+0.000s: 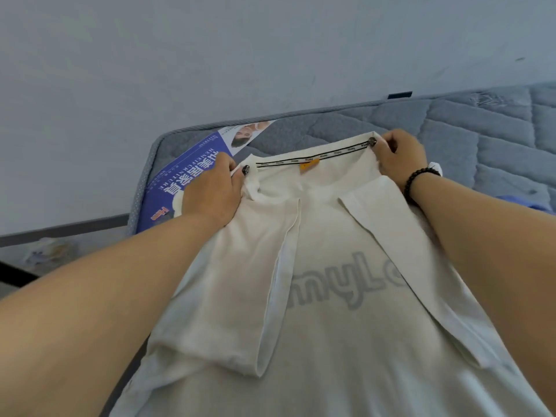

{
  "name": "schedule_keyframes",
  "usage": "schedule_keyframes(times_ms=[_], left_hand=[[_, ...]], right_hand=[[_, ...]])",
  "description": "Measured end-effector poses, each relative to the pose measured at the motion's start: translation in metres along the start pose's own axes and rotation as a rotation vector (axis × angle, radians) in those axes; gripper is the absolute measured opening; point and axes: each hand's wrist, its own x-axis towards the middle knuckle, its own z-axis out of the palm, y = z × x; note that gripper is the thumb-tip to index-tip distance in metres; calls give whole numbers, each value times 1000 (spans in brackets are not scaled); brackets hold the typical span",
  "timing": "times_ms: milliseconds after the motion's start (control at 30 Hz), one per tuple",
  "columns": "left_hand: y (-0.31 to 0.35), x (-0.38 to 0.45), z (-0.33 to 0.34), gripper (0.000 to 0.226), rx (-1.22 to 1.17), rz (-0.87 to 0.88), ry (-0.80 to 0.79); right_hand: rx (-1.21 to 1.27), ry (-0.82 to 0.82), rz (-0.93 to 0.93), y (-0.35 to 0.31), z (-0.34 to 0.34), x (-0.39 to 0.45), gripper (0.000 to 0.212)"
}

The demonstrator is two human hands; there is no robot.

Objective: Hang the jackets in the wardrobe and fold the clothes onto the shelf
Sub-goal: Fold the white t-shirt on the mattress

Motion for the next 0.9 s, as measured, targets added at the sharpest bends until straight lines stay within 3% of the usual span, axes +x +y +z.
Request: schedule_keyframes(times_ms=[67,200,367,500,700,900], left_hand=[[2,-15,-9,32,-18,55,5],[5,-32,-41,37,48,154,64],[8,-67,-88,35,111,323,199],[19,-130,-111,29,68,405,208],[49,-253,-131,38,-8,343,-126],[67,-351,-155,48,-87,303,-173]], right_hand=[[-16,97,-45,-15,-12,-13,25],[-110,173,-324,-48,-44,-31,32],[-302,136,-516,-65,-101,-68,34],[-444,65,-582,-55,-137,-117,47],[-517,-111,-648,-24,-168,-209,74],[-443,-199,-604,1,-207,-298,61]])
